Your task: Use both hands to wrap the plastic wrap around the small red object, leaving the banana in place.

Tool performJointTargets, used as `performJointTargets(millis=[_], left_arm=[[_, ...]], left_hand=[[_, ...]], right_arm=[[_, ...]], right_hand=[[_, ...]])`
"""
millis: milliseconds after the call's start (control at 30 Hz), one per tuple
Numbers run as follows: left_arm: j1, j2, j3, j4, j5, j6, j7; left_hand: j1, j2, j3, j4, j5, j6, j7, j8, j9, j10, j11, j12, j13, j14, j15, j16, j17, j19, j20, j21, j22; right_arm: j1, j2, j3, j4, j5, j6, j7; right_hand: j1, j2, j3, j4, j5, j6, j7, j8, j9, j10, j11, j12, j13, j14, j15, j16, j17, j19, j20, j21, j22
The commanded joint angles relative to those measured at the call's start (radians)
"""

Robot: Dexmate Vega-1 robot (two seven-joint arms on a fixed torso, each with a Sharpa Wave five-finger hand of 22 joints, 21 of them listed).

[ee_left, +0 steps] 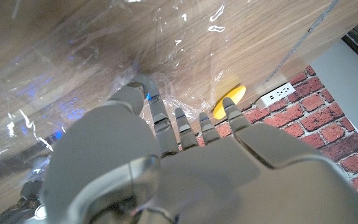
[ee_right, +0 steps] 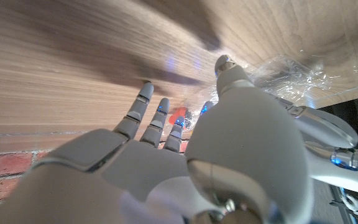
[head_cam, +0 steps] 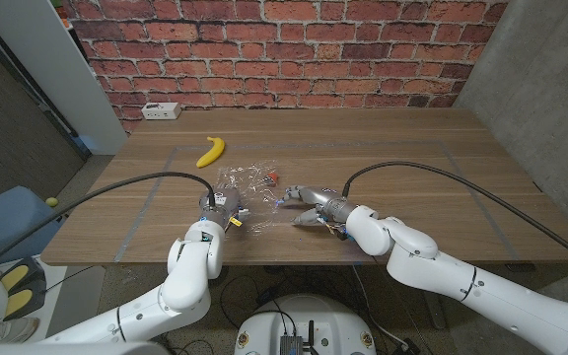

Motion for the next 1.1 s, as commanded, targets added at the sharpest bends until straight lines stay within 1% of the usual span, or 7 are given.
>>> performJointTargets(millis=[33,233,333,433,867,967,1100], left_arm=[[0.024,-0.032,-0.035,0.012,0.055,-0.013,-0.036],[0.037,-0.045,-0.048,0.013,0.071,-0.024,-0.053],[0.047,-0.051,-0.055,0.011,0.074,-0.032,-0.051],[0.058,-0.057,-0.063,0.009,0.081,-0.034,-0.048],[0.086,-0.073,-0.093,0.005,0.102,-0.06,-0.05],[0.091,-0.075,-0.101,0.004,0.105,-0.065,-0.051],[0.099,-0.078,-0.112,0.001,0.104,-0.071,-0.051]], left_hand=[[0.015,0.002,-0.004,0.002,0.004,-0.006,-0.007,-0.003,0.005,0.003,-0.001,0.001,0.0,0.005,0.005,0.003,0.001,0.006,-0.001,0.004,0.002],[0.013,0.003,-0.01,0.006,0.003,-0.014,-0.007,-0.007,0.007,-0.001,0.0,-0.004,0.0,0.001,0.006,0.0,0.001,0.003,0.0,0.002,0.002],[0.012,0.002,-0.013,0.007,0.003,-0.012,-0.008,-0.007,0.008,-0.002,-0.001,-0.005,0.0,0.0,0.006,-0.001,0.001,0.002,0.0,0.001,0.002],[0.011,0.002,-0.015,0.008,0.002,-0.009,-0.008,-0.007,0.008,0.0,0.0,-0.005,0.0,0.0,0.006,-0.002,0.001,0.002,-0.001,0.001,0.002],[0.009,0.001,-0.023,0.01,0.002,-0.003,-0.008,-0.008,0.009,0.004,-0.002,-0.007,0.0,0.0,0.004,-0.003,0.001,0.002,-0.001,-0.001,0.002],[0.007,0.0,-0.026,0.011,0.002,-0.003,-0.008,-0.01,0.009,0.004,-0.003,-0.008,0.0,0.0,0.004,-0.003,0.002,0.001,-0.002,-0.002,0.002],[0.005,-0.001,-0.03,0.013,0.001,-0.003,-0.007,-0.011,0.009,0.003,-0.004,-0.01,0.0,-0.002,0.004,-0.004,0.002,-0.001,-0.002,-0.003,0.002]], right_arm=[[0.014,0.015,0.011,0.057,0.062,0.155,0.035],[-0.003,0.047,0.022,0.078,0.075,0.193,-0.005],[-0.022,0.065,0.029,0.072,0.064,0.153,-0.035],[-0.052,0.078,0.04,0.054,0.045,0.096,-0.079],[-0.134,0.116,0.061,0.053,-0.017,0.021,-0.292],[-0.109,0.098,0.038,0.064,-0.027,0.045,-0.251],[-0.071,0.075,0.016,0.084,-0.015,0.095,-0.171]], right_hand=[[0.02,-0.001,-0.005,-0.001,0.008,0.027,-0.002,0.006,0.003,0.0,-0.014,0.006,0.004,0.005,-0.059,0.005,0.002,0.008,0.0,-0.003,0.003],[0.021,0.002,-0.013,0.008,0.01,-0.005,-0.001,-0.022,-0.004,0.008,-0.013,0.007,0.003,0.01,-0.066,0.013,0.006,0.012,-0.001,-0.007,0.003],[-0.018,-0.007,-0.052,0.034,0.013,-0.142,0.002,-0.103,-0.007,-0.001,0.024,0.0,0.005,0.007,-0.053,0.017,0.007,0.016,0.01,-0.018,0.004],[-0.043,-0.011,-0.072,0.047,0.02,-0.196,0.078,-0.124,-0.003,-0.013,0.06,-0.005,0.009,-0.001,-0.044,0.013,0.005,0.009,0.015,-0.028,0.004],[-0.052,0.0,-0.08,0.054,0.042,-0.185,0.124,-0.114,0.004,0.04,0.079,0.018,0.02,0.042,-0.048,0.019,0.0,0.018,0.029,-0.037,0.004],[-0.053,-0.003,-0.084,0.054,0.047,-0.22,0.116,-0.126,0.005,0.02,0.078,0.012,0.024,0.043,-0.05,0.015,-0.001,0.021,0.028,-0.039,0.004],[-0.049,-0.005,-0.095,0.051,0.056,-0.226,0.013,-0.122,0.006,-0.008,0.042,0.007,0.033,0.015,-0.057,0.006,0.006,0.01,0.028,-0.052,0.005]])
